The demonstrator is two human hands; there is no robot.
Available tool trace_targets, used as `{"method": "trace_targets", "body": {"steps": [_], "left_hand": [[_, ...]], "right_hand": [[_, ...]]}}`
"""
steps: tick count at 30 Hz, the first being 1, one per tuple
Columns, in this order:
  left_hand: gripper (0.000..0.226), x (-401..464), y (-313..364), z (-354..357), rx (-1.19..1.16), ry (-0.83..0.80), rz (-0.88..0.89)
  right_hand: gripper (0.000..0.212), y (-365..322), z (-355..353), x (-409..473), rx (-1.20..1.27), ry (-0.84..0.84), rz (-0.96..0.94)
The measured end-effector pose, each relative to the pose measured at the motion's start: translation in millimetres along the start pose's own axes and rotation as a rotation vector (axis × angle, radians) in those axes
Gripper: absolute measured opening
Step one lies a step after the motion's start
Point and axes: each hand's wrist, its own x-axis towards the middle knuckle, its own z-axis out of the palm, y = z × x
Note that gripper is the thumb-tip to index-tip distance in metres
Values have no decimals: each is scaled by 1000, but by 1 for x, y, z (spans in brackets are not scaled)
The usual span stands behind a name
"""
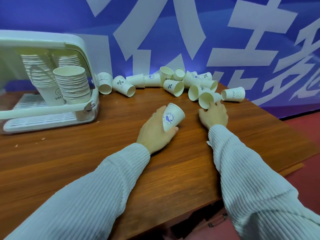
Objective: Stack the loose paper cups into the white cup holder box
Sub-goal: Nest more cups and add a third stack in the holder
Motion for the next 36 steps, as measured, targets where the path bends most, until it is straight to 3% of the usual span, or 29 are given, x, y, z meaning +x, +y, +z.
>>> {"method": "trace_targets", "body": {"steps": [11, 18, 25, 31, 36], "left_hand": [[87, -9, 5, -6, -125, 60, -45], [79, -14, 5, -18, -339, 107, -178], [77, -28, 8, -23, -348, 71, -149], [61, -33, 8, -31, -357, 125, -176], [65, -43, -4, -67, -313, 260, -166]], "right_hand": [[41, -10, -35, -53, 233, 167, 105], [29, -16, -40, -89, 481, 148, 60], [23, -15, -46, -99, 610, 182, 132], [22, -33, -45, -110, 722, 89, 74], [11, -80, -44, -119, 902, 113, -48]]}}
